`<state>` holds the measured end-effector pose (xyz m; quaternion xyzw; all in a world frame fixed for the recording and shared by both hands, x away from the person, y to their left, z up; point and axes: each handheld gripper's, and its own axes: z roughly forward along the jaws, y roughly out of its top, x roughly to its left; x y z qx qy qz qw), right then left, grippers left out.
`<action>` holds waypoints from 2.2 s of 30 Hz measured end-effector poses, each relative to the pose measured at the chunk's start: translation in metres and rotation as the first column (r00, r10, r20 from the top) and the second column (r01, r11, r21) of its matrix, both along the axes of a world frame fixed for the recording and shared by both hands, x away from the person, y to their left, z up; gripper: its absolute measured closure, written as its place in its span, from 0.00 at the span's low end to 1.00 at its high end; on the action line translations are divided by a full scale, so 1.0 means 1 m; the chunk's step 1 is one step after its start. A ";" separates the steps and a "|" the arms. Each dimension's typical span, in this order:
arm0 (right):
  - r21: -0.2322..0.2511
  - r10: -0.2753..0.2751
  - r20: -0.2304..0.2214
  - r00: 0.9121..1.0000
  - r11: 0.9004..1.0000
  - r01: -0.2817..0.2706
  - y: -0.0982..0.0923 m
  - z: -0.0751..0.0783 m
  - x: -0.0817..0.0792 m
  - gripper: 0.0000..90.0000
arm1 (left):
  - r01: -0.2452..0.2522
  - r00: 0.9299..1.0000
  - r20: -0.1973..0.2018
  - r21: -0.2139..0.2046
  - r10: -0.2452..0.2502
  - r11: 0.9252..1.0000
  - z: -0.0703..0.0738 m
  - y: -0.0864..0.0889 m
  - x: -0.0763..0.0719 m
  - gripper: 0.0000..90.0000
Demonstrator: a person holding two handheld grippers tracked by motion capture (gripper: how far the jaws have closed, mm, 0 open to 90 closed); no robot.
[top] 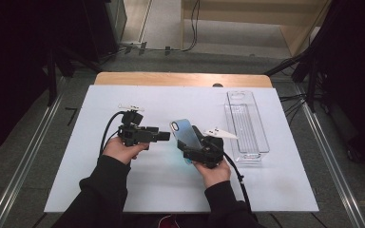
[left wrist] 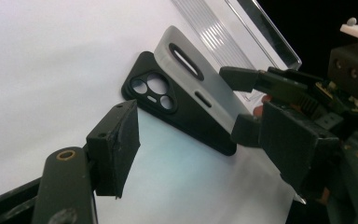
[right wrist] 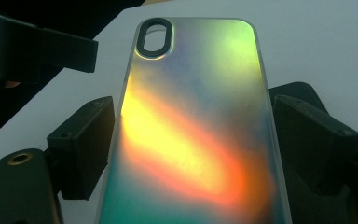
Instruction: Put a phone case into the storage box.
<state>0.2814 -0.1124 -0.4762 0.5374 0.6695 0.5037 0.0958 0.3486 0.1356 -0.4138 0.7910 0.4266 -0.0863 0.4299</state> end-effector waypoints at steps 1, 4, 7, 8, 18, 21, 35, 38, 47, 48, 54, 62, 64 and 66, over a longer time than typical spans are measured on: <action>0.005 -0.004 0.002 1.000 1.000 0.004 0.002 -0.001 -0.001 0.16 | -0.005 1.000 0.000 0.005 0.005 1.000 0.000 -0.001 0.001 0.33; 0.022 -0.016 0.007 1.000 1.000 0.016 0.004 -0.005 -0.002 0.16 | -0.013 1.000 -0.012 0.006 0.014 1.000 0.000 -0.004 0.005 0.33; 0.049 -0.032 0.004 0.999 0.998 0.032 0.006 -0.009 -0.003 0.16 | -0.026 0.999 -0.020 0.011 0.026 1.000 -0.001 -0.006 0.008 0.33; 0.049 -0.032 0.004 0.999 0.998 0.032 0.006 -0.009 -0.003 0.16 | -0.029 0.999 -0.023 0.012 0.029 1.000 -0.002 -0.007 0.009 0.33; 0.191 -0.055 -0.029 0.998 0.980 0.059 0.011 -0.018 -0.005 0.16 | -0.056 0.998 -0.025 0.028 0.057 0.998 -0.002 -0.015 0.017 0.33; 0.209 -0.078 -0.024 0.997 0.975 0.081 0.013 -0.021 -0.008 0.16 | -0.064 0.997 -0.030 0.034 0.065 0.997 -0.003 -0.018 0.018 0.33; 0.232 -0.088 0.003 0.996 0.969 0.085 0.018 -0.021 -0.011 0.16 | -0.106 0.986 -0.131 -0.027 0.101 0.994 -0.014 -0.025 0.028 0.54; 0.235 -0.080 0.021 0.997 0.969 0.073 0.019 -0.021 -0.012 0.16 | -0.103 0.980 -0.179 -0.056 0.091 0.993 -0.016 -0.026 0.030 0.66; 0.224 -0.063 0.050 0.997 0.973 0.050 0.024 -0.022 -0.011 0.16 | -0.107 0.973 -0.217 -0.151 0.072 0.983 -0.016 -0.025 0.029 0.87; 0.224 -0.063 0.050 0.997 0.973 0.050 0.024 -0.022 -0.011 0.16 | -0.107 0.973 -0.217 -0.151 0.072 0.983 -0.016 -0.025 0.029 0.88; 0.197 -0.057 0.082 0.995 0.980 0.040 0.024 -0.021 -0.011 0.16 | -0.099 0.968 -0.245 -0.201 0.048 0.975 -0.016 -0.023 0.029 0.90; 0.161 -0.016 0.113 0.993 0.987 -0.002 0.021 -0.019 -0.009 0.10 | -0.092 0.970 -0.242 -0.214 0.038 0.972 -0.013 -0.021 0.028 0.90; 0.134 0.019 0.101 0.995 0.990 -0.032 0.019 -0.017 -0.007 0.01 | -0.093 0.971 -0.234 -0.216 0.040 0.972 -0.011 -0.020 0.027 0.90; 0.113 0.052 0.067 0.996 0.992 -0.059 0.015 -0.015 -0.004 0.00 | -0.092 0.973 -0.228 -0.215 0.041 0.972 -0.010 -0.019 0.027 0.90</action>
